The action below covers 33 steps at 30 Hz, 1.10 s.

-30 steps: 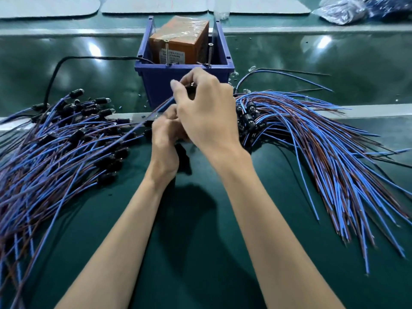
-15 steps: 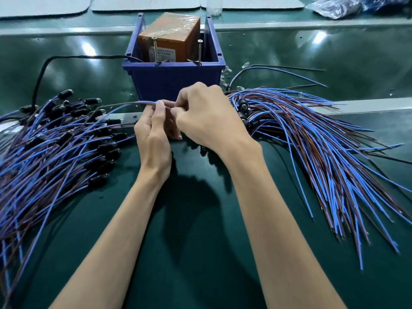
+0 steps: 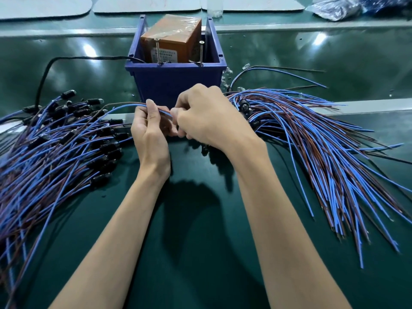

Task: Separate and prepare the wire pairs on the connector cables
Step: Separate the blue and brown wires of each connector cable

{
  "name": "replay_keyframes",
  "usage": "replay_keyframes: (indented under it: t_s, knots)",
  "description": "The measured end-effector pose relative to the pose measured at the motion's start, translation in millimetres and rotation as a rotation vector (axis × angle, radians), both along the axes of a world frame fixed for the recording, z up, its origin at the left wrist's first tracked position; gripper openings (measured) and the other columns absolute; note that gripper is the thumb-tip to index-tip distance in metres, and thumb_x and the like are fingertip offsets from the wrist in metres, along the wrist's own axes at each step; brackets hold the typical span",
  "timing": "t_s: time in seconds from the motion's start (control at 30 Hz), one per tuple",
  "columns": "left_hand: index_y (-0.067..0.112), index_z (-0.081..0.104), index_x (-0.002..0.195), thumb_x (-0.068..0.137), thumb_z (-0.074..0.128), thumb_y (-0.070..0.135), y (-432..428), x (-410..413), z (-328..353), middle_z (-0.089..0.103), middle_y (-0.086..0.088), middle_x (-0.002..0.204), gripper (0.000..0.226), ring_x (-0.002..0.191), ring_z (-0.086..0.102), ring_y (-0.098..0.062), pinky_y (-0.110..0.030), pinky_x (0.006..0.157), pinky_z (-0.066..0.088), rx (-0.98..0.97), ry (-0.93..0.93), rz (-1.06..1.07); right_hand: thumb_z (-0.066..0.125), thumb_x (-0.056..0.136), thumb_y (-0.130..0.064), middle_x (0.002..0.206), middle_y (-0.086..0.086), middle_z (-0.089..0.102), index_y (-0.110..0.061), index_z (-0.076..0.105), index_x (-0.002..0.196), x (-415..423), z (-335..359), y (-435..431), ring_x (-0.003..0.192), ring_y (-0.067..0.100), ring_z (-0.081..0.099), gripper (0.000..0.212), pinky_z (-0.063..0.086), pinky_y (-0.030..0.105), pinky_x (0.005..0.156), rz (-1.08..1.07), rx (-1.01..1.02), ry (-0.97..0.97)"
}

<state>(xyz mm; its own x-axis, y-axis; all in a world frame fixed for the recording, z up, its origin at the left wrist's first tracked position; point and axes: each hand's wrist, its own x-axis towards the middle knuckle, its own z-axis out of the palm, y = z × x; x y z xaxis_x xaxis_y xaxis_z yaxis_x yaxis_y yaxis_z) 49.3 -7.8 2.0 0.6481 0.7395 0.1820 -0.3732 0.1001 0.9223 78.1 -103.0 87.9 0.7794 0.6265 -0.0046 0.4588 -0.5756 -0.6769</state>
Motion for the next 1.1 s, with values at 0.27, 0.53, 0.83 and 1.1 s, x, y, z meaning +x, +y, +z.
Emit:
replay_keyframes:
  t_s: [0.27, 0.53, 0.83, 1.1]
  knots:
    - [0.012, 0.038, 0.082, 0.104, 0.032, 0.018, 3.3, 3.2, -2.1, 0.050, 0.000, 0.064, 0.024, 0.044, 0.042, -0.010, -0.023, 0.052, 0.036, -0.135, -0.006, 0.149, 0.062, 0.081, -0.023, 0.078, 0.003, 0.069, -0.023, 0.066, 0.070, 3.7, 3.4, -8.0, 0.083, 0.024, 0.066, 0.012, 0.055, 0.036, 0.078, -0.059, 0.105, -0.061]
    - [0.015, 0.042, 0.089, 0.102, 0.037, 0.010, 9.3, 3.6, 2.1, 0.055, 0.003, 0.066, 0.015, 0.041, 0.043, -0.007, -0.020, 0.048, 0.037, -0.255, -0.007, 0.223, 0.072, 0.080, -0.022, 0.058, -0.007, 0.060, -0.022, 0.062, 0.066, 12.3, 10.0, -17.2, 0.059, 0.008, 0.056, 0.018, 0.046, 0.022, 0.061, -0.238, 0.570, -0.053]
    - [0.015, 0.053, 0.086, 0.098, 0.048, 0.009, -4.0, -0.5, -1.8, 0.058, 0.007, 0.076, 0.015, 0.044, 0.046, -0.004, -0.017, 0.051, 0.042, 0.239, 0.087, 0.039, 0.048, 0.101, -0.029, 0.066, -0.003, 0.055, -0.016, 0.045, 0.078, 11.8, 13.8, -15.5, 0.062, 0.012, 0.058, 0.026, 0.056, 0.045, 0.078, -0.260, 0.818, 0.132]
    - [0.021, 0.060, 0.098, 0.099, 0.042, 0.014, -6.3, -0.4, -3.4, 0.056, 0.009, 0.072, 0.019, 0.047, 0.043, -0.002, -0.014, 0.049, 0.039, 0.286, 0.076, -0.037, 0.066, 0.090, -0.022, 0.061, -0.013, 0.056, -0.008, 0.071, 0.084, 11.1, 7.0, -7.5, 0.056, -0.002, 0.050, 0.016, 0.039, 0.013, 0.060, -0.180, 0.499, 0.001]
